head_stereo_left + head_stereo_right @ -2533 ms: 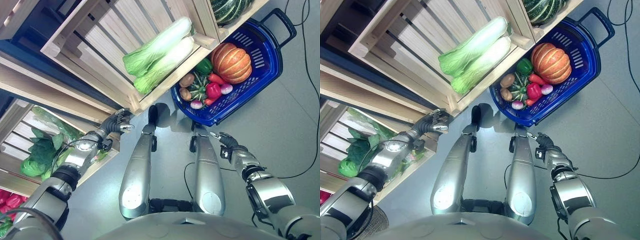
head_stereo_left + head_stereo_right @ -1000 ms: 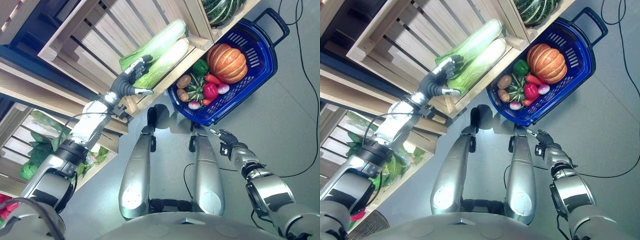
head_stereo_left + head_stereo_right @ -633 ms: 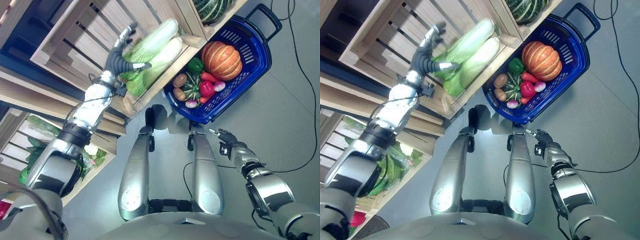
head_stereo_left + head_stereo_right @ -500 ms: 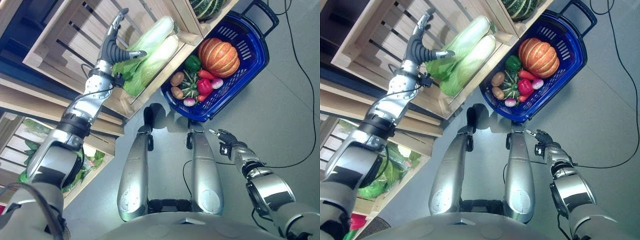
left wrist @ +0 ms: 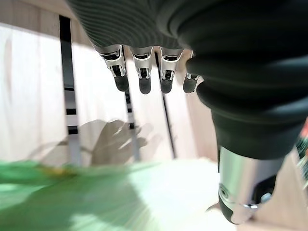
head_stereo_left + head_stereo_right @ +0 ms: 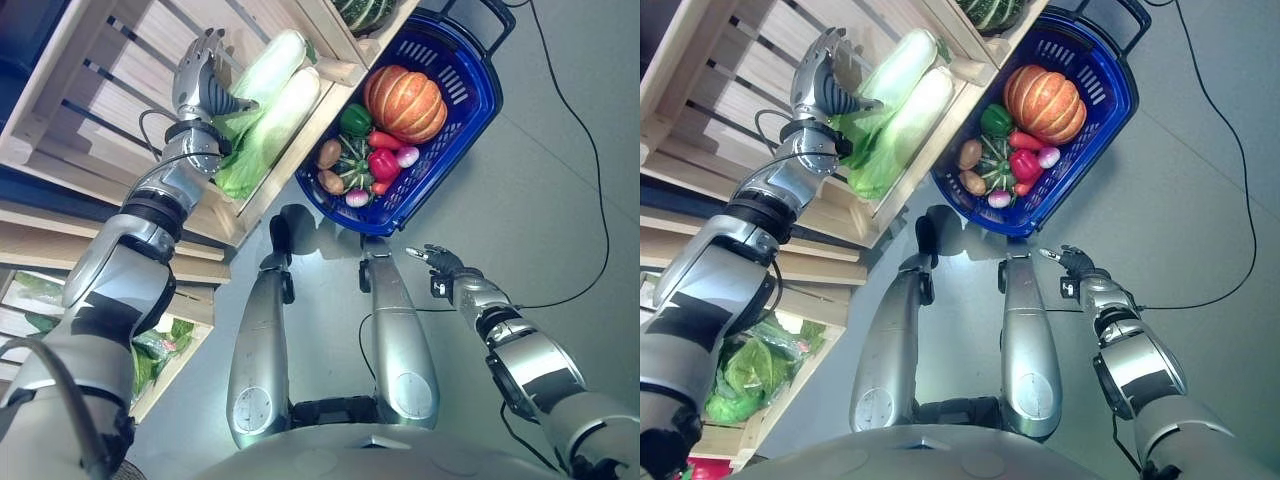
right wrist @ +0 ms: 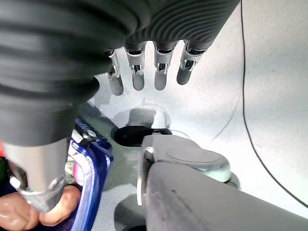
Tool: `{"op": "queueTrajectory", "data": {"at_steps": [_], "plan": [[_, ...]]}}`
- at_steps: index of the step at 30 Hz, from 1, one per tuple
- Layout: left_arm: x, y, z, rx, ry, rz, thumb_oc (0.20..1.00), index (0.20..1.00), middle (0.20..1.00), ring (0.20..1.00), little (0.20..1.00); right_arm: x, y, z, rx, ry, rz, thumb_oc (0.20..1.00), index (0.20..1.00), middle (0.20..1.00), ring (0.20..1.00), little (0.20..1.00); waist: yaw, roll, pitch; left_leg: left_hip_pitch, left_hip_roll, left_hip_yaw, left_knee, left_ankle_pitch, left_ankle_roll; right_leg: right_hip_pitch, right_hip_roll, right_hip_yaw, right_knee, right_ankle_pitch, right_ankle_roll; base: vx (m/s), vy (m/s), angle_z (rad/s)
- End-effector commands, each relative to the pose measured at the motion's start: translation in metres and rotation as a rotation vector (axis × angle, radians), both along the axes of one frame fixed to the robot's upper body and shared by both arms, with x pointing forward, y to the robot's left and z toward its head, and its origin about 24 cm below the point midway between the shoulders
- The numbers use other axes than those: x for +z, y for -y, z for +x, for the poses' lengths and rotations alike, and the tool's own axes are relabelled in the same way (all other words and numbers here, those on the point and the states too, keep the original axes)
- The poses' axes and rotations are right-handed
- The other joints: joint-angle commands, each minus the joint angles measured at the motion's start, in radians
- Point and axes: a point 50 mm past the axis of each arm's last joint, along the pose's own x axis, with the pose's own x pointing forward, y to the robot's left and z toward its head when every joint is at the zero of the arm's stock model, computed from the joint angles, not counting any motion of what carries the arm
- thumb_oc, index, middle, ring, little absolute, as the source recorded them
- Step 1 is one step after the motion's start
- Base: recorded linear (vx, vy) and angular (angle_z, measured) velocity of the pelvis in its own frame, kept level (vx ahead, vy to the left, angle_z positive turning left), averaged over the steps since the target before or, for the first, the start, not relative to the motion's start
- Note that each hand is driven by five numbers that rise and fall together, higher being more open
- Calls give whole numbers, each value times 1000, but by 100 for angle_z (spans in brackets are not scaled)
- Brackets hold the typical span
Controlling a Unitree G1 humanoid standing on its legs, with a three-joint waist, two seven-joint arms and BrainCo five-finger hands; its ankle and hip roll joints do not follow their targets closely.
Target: Pick up fruits and vegetables into the basket
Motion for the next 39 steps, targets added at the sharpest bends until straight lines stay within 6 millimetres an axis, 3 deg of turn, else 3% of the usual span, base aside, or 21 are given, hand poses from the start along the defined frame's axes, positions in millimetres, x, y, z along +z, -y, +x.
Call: {"op": "queueTrajectory", "data": {"at_steps": [1,21,39], "plan": [[9,-11,3,61,-8,18,1000,1000,1000,1000,1000,-10,7,-12,-5,-56,-20,1000,1000,1000,1000,1000,13,-13,-35,-19,4,14,1,-23,4,-2,49,-40,101,-89,-47,-2,24,-4],[-37,-48,-3,219,-246,-102,1000,1000,1000,1000,1000,-4,2,-4,29,-49,-46,1000,1000,1000,1000,1000,-9,-22,-35,-28,12,21,5,-18,-4,-18,58,-29,109,-94,-45,2,13,-3],[-55,-56,-8,246,-312,-170,1000,1000,1000,1000,1000,1,-1,2,40,-48,-46,1000,1000,1000,1000,1000,-6,-31,-35,-39,13,20,1,-13,-7,-30,68,-27,112,-92,-42,0,0,0]]}}
